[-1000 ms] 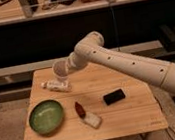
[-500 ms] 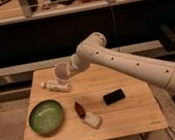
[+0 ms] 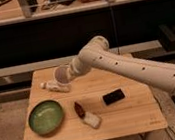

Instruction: Place the ceramic cup in the ceramic bowl

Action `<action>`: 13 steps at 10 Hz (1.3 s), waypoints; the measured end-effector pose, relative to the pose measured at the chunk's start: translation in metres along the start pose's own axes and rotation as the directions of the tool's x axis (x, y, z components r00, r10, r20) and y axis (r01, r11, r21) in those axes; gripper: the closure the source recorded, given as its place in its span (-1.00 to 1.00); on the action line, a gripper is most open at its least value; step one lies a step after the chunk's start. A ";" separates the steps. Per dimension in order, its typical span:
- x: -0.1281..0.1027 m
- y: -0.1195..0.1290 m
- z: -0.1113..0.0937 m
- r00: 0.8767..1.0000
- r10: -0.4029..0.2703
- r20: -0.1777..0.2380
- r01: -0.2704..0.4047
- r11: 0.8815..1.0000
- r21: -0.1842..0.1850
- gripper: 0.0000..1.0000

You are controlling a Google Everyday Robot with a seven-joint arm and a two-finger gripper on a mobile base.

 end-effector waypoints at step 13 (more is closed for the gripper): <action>-0.033 -0.052 -0.007 0.990 -0.033 0.138 0.035 0.999 -0.007 0.46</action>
